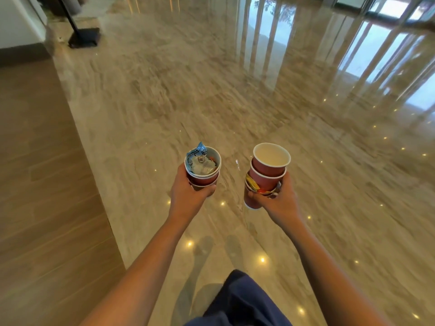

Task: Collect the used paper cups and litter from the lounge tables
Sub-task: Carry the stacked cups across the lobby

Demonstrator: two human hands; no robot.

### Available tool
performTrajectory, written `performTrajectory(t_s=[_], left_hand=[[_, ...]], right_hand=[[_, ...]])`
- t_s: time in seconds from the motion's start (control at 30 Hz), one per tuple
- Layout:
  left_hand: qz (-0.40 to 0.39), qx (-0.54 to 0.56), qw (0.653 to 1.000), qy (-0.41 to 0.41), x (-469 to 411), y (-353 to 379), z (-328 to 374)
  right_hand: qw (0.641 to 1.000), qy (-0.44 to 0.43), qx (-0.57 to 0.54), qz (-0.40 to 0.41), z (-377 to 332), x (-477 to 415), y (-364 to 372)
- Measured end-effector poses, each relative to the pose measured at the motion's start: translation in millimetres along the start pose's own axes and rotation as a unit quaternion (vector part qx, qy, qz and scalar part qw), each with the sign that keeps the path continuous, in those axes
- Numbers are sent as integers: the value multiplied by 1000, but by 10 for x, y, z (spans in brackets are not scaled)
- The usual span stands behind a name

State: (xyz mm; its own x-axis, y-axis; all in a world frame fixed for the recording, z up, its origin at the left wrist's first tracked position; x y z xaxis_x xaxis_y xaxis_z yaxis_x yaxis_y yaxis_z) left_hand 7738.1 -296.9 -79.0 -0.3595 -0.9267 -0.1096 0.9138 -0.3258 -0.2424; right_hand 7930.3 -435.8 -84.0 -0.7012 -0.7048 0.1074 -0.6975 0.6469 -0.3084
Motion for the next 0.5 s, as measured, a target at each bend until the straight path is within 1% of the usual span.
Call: performTrajectory(t_s=[0.33, 0.5], left_hand=[[16, 1, 1000, -11, -1820, 645, -87], [32, -6, 999, -27, -2665, 964, -90]], right_hand=[[1000, -4, -3, -9, -168, -2012, 103], [1000, 7, 1, -29, -274, -2951, 84]])
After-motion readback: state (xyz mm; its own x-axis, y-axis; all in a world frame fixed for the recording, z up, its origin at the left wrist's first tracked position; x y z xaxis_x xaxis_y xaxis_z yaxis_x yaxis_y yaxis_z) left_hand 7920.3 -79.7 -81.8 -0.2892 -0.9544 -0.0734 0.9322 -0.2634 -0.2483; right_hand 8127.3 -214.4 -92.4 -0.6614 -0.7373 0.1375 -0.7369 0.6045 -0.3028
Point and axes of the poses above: each hand's wrist, its own x-axis away from the middle knuckle, its own y-axis out of the palm, z = x × y, the point moved 7 cm from there along -x, towards the middle knuckle, and after that the axes turned 5 degrees about y, right-handed, at the moved point
